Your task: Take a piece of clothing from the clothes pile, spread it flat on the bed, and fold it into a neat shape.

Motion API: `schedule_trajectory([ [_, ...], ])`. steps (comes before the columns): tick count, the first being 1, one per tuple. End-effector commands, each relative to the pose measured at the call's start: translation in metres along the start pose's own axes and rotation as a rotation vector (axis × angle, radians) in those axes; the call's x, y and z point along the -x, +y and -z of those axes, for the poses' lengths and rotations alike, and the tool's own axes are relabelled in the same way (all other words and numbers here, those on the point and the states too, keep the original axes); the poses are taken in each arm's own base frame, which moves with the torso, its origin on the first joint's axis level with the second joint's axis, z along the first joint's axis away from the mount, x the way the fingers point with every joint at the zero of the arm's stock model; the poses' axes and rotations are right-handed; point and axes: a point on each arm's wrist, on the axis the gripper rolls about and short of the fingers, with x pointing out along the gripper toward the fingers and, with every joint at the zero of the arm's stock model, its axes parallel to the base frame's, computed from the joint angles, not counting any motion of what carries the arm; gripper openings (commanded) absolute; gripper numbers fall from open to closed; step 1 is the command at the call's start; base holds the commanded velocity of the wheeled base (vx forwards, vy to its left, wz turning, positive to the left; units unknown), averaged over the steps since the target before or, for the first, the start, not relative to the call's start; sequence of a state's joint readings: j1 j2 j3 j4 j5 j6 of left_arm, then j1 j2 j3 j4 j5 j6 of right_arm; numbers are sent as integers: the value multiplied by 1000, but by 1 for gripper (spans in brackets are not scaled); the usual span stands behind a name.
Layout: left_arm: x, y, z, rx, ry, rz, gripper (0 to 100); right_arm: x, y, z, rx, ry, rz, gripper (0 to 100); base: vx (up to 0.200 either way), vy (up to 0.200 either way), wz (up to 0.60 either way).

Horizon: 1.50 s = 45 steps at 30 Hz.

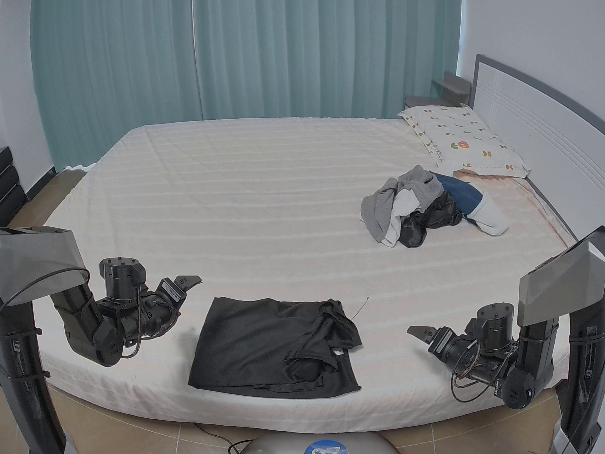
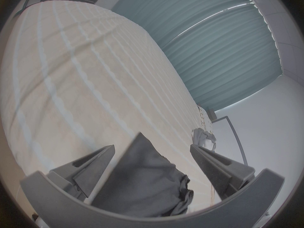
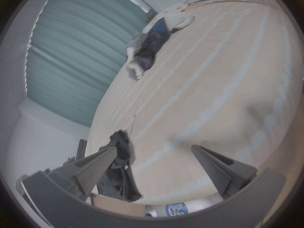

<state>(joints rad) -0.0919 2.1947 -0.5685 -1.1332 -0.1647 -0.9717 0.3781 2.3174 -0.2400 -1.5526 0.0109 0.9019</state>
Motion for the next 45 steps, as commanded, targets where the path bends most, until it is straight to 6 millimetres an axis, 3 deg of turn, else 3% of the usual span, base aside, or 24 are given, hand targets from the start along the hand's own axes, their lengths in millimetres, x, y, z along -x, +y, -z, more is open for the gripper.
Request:
schedule_trajectory([
  [1,-8,10,-6,13,-11,-19,100,4,20,8,100,-15,-53,100,0,200,0],
  [7,-10,12,-3,13,-1,-27,100,-4,49,23,273,-17,-42,100,0,200,0],
  [9,-10,12,-3,13,-1,-27,100,-4,49,23,273,-17,-42,100,0,200,0],
  [10,-14,15,-1,15,4,-37,100,-9,60,32,356,-18,-21,100,0,200,0],
  [16,-16,16,-1,15,6,-37,100,-20,71,31,454,-50,17,100,0,200,0],
  [17,-18,18,1,8,10,-44,100,-31,77,30,488,-57,94,100,0,200,0],
  [23,-20,20,3,3,11,-53,100,-30,86,36,564,0,179,100,0,0,0],
  [36,-20,20,3,3,9,-54,100,-36,67,39,720,-27,371,100,0,0,0],
  [41,-20,19,3,2,9,-53,100,-19,44,33,751,16,453,100,0,0,0],
  [45,-20,20,3,3,9,-54,100,-3,26,16,715,31,504,100,0,0,0],
])
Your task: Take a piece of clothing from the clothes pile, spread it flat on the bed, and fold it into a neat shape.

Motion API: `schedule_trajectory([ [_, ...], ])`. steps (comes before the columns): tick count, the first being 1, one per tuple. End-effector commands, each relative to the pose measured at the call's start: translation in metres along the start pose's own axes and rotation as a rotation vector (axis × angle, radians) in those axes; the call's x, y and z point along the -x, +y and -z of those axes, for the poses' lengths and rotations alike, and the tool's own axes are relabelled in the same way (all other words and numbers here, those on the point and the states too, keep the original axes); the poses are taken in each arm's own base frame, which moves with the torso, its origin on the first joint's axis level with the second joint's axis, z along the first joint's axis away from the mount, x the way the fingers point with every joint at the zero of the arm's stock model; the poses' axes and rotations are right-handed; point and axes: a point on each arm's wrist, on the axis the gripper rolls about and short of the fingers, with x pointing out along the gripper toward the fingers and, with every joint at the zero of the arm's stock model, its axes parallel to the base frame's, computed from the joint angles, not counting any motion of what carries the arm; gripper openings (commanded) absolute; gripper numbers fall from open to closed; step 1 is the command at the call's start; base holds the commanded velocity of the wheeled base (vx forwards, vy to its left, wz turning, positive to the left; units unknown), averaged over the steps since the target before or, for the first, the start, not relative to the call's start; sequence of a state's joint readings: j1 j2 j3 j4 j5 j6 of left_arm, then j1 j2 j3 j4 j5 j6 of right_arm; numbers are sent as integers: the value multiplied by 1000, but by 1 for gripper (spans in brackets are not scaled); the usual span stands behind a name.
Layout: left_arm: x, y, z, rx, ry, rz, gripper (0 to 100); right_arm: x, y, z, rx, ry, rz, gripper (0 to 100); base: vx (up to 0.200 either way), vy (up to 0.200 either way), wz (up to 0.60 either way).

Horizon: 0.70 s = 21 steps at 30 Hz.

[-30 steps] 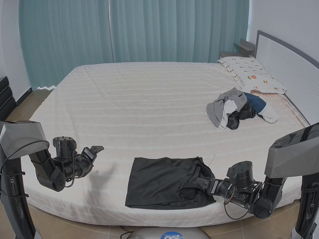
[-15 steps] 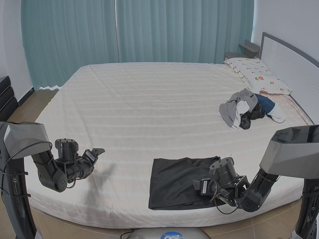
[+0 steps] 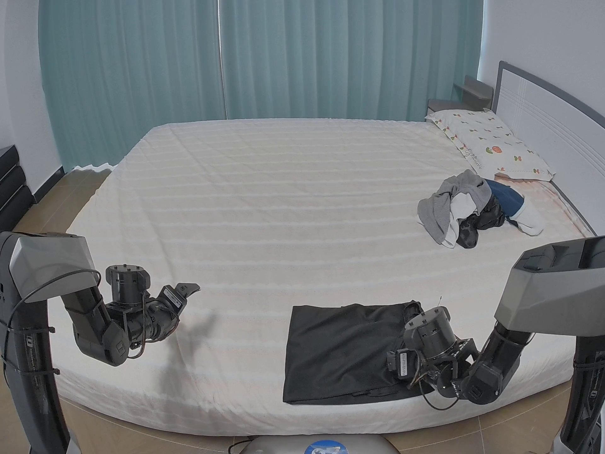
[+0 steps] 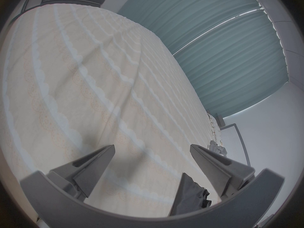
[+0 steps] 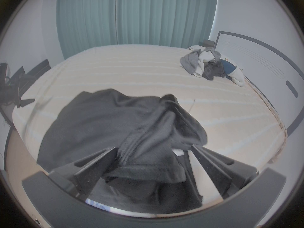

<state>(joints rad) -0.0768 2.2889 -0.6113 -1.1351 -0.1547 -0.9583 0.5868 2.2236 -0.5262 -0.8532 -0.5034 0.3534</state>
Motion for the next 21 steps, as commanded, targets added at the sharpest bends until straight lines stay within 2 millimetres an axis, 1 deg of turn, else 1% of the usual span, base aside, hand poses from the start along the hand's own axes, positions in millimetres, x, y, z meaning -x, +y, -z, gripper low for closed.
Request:
schedule_trajectory([
  [1,-1,0,0,1,0,0,100,7,-33,3,-32,46,40,100,0,0,0],
  [2,-1,1,0,1,1,-2,100,10,-40,4,-41,61,29,100,0,0,0],
  [3,-1,1,0,1,1,-2,100,10,-41,4,-44,66,24,100,0,0,0],
  [5,-1,0,0,0,0,1,100,14,-56,6,-77,103,-11,100,0,0,0],
  [6,-1,0,0,0,0,1,100,14,-56,6,-77,103,-11,100,0,0,0],
  [7,-2,0,0,0,0,1,100,17,-64,8,-93,129,-44,100,0,0,0],
  [8,-2,0,0,0,0,1,100,17,-64,8,-93,129,-44,100,0,0,0],
  [9,-2,1,0,1,0,0,100,18,-70,12,-101,161,-81,100,0,0,0],
  [13,-2,1,0,1,0,0,100,17,-79,17,-98,188,-104,100,0,0,0],
  [15,-2,1,0,1,1,-2,100,17,-89,20,-83,196,-104,100,0,0,0],
  [16,-2,1,0,1,1,-2,100,15,-94,20,-82,195,-105,100,0,0,0],
  [21,-2,1,0,1,1,-2,100,9,-108,16,-127,155,-86,100,0,0,0],
])
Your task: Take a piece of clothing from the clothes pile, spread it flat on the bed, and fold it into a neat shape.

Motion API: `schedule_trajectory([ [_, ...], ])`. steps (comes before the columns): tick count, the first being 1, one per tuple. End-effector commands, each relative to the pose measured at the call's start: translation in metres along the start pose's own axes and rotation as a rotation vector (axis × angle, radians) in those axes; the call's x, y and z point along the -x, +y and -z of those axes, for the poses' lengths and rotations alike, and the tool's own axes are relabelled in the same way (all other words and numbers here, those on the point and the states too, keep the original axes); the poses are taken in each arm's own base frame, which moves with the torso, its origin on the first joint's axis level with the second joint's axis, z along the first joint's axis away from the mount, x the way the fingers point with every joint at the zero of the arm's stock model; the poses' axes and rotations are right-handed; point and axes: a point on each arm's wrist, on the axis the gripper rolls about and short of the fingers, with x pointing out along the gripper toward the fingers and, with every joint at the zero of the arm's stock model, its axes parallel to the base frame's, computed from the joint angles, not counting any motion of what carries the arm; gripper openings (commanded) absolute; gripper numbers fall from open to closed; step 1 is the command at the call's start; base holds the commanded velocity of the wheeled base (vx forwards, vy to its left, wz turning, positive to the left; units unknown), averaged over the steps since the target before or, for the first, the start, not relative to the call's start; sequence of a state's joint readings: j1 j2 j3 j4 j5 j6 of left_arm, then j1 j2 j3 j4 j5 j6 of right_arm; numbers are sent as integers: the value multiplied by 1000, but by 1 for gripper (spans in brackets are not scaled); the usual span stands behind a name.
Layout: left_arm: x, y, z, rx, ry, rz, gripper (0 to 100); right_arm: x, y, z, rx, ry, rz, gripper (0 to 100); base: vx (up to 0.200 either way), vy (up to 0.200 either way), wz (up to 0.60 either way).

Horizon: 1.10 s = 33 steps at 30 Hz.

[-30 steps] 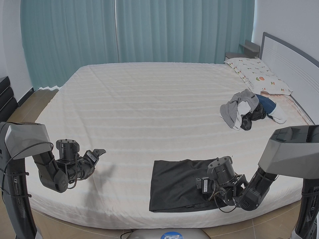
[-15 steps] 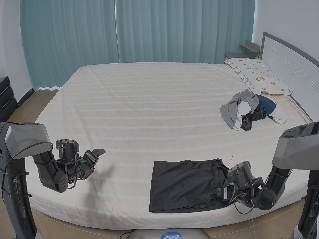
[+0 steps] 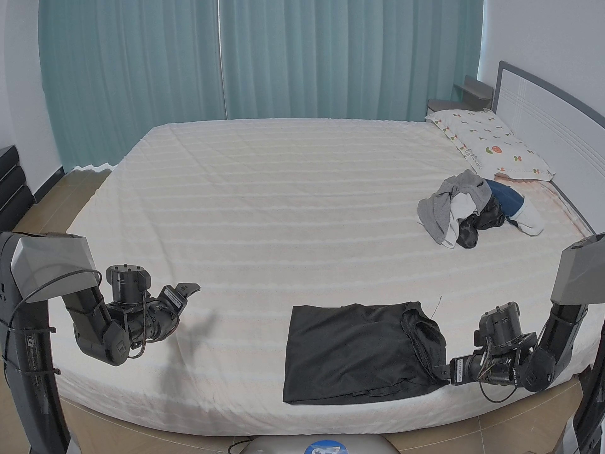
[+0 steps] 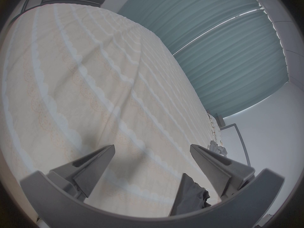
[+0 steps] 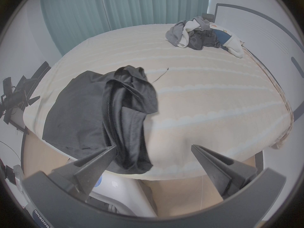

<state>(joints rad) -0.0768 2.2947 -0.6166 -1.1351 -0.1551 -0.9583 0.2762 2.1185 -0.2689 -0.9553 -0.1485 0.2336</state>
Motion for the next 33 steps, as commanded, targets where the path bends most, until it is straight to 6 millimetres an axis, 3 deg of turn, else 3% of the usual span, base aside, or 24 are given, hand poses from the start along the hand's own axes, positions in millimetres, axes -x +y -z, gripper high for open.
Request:
schedule_trajectory([
  [1,0,0,0,1,1,-1,100,-2,-16,-2,-49,-15,21,100,0,0,0],
  [7,0,0,0,1,0,0,100,3,-28,-11,-97,-80,-15,100,0,0,0],
  [12,0,0,0,1,-1,-2,100,10,-26,-27,-137,-163,-113,100,0,0,0],
  [20,0,0,0,1,-1,-1,100,7,17,-62,-347,-235,-284,100,0,0,0],
  [23,0,0,0,1,-1,-1,100,1,40,-70,-408,-157,-319,100,0,0,0],
  [33,-1,0,0,-1,-1,-1,100,-20,56,-84,-524,-15,-274,100,0,0,0],
])
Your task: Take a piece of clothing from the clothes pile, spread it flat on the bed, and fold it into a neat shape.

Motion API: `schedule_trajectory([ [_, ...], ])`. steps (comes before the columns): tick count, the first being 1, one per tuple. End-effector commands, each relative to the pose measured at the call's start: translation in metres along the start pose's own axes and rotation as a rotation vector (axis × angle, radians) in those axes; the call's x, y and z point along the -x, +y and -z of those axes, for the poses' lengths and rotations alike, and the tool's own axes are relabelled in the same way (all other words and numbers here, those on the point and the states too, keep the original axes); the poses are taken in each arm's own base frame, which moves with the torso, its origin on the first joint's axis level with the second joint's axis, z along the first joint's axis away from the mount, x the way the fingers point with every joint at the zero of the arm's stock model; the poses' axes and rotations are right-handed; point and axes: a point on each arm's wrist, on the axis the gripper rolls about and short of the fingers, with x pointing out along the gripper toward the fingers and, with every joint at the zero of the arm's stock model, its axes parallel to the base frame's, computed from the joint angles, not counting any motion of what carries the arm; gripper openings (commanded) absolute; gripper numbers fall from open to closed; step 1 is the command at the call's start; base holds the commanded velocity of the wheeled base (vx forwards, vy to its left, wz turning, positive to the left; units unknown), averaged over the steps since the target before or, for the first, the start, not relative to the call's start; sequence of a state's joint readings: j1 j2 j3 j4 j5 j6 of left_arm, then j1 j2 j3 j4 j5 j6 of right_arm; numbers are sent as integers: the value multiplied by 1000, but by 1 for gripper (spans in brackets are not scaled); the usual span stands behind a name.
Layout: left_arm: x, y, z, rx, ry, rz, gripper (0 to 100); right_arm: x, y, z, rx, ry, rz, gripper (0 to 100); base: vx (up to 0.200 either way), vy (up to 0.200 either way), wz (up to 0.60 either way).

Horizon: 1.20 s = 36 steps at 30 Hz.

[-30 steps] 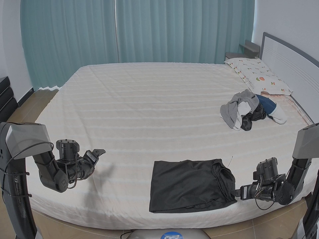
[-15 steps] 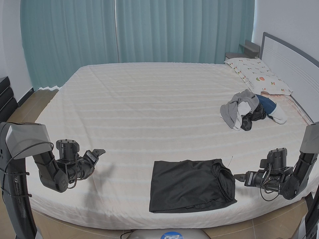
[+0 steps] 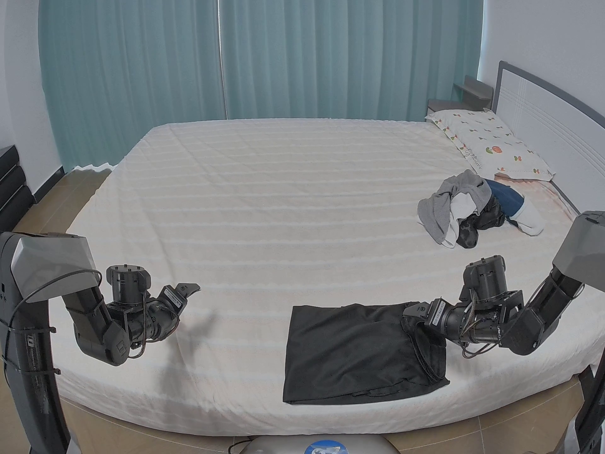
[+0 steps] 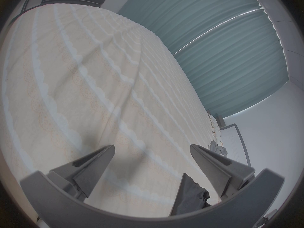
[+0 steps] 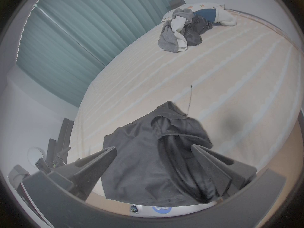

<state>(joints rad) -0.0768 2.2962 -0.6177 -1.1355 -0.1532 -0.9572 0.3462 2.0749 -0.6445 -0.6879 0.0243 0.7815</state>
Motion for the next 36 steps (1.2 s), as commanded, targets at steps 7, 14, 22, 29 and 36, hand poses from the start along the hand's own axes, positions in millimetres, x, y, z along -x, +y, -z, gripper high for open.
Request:
schedule_trajectory([
  [7,-1,1,1,-5,1,-5,100,-41,3,1,-26,-1,80,100,0,0,0],
  [14,-2,1,2,-7,5,-4,100,-55,7,-7,-30,-33,90,100,0,0,0],
  [22,-2,1,2,-7,5,-4,100,-82,7,-18,-37,-102,158,100,0,0,0],
  [29,-2,1,3,-20,7,-5,100,-86,1,-22,-48,-101,176,0,0,0,0],
  [36,-2,2,3,-21,8,-6,100,-84,-12,-30,-82,-112,199,0,0,0,0],
])
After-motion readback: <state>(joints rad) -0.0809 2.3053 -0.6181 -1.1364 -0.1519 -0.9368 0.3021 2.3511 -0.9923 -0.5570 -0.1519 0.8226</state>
